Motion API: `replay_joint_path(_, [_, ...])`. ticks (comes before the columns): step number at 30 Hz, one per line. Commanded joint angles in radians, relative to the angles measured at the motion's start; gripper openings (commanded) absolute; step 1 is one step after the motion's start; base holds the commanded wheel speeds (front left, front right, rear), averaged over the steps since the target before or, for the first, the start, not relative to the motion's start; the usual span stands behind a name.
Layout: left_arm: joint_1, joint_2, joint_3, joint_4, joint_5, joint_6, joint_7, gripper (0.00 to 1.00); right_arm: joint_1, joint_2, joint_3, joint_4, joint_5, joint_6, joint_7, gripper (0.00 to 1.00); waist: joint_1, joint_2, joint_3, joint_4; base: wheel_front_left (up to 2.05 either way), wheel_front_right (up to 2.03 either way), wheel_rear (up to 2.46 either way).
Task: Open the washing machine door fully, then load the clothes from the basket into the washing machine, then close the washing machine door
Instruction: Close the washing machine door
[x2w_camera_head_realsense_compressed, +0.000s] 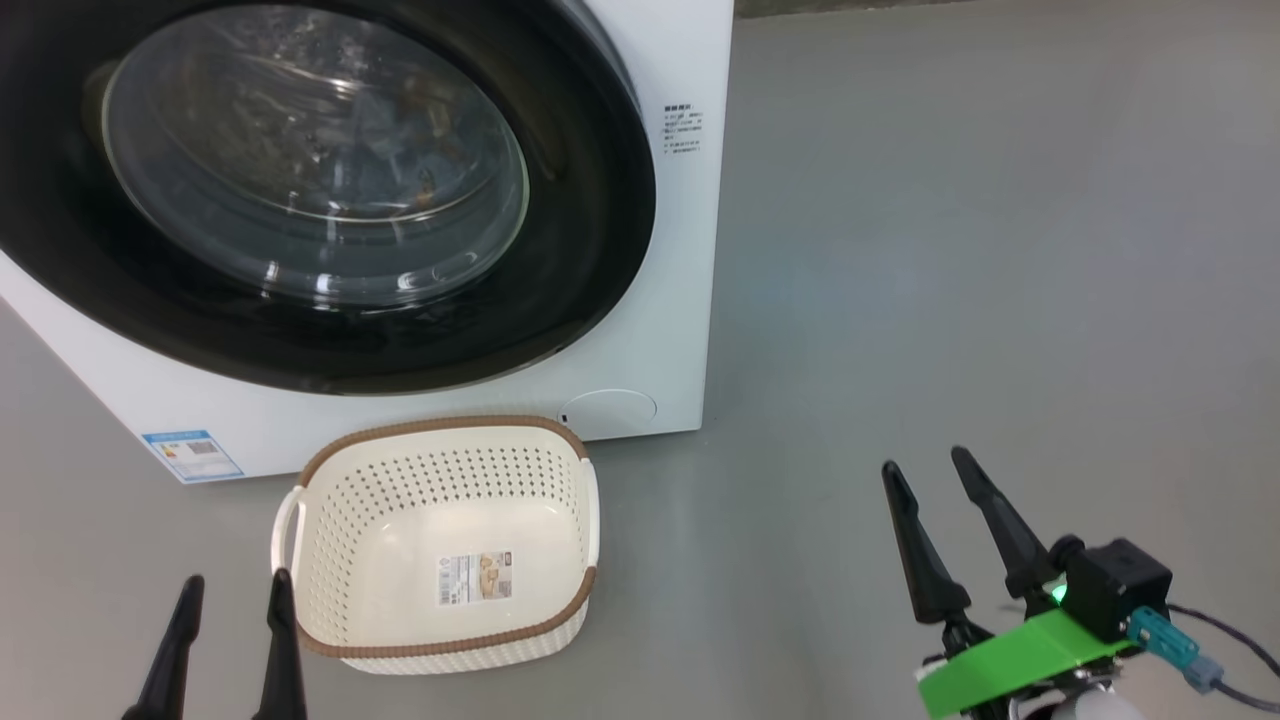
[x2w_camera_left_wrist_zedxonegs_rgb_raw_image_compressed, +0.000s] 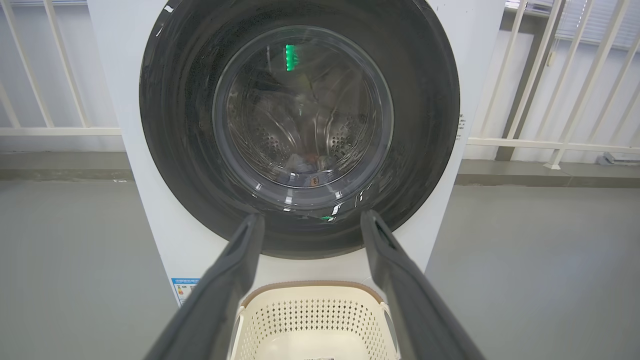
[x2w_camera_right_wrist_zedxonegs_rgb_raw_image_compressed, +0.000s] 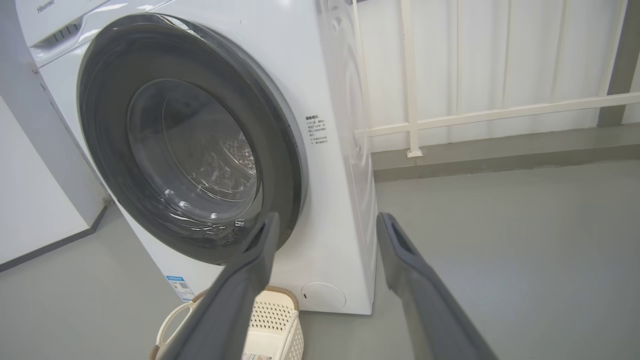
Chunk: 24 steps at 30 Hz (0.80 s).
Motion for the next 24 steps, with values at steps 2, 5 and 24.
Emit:
replay_joint_path(2, [0.006,0.005,0.030,-0.037,0.007,0.016,-0.008,1.00,0.018,0.006,0.012,-0.035,-0.014,-0.002,-0.005,1.00,0.0000,0.0000,-0.009,-0.002,0.00,0.00,0.00])
replay_joint_path(5, [0.029,0.005,0.023,-0.044,0.001,0.030,-0.008,1.00,0.040,0.006,0.000,-0.044,-0.016,-0.002,-0.005,1.00,0.0000,0.0000,-0.017,-0.003,0.00,0.00,0.00])
replay_joint_path(24, [0.081,0.005,-0.024,-0.072,-0.021,0.072,-0.008,1.00,0.086,0.006,-0.019,-0.059,-0.011,-0.002,-0.005,1.00,0.0000,0.0000,-0.050,0.000,0.00,0.00,0.00])
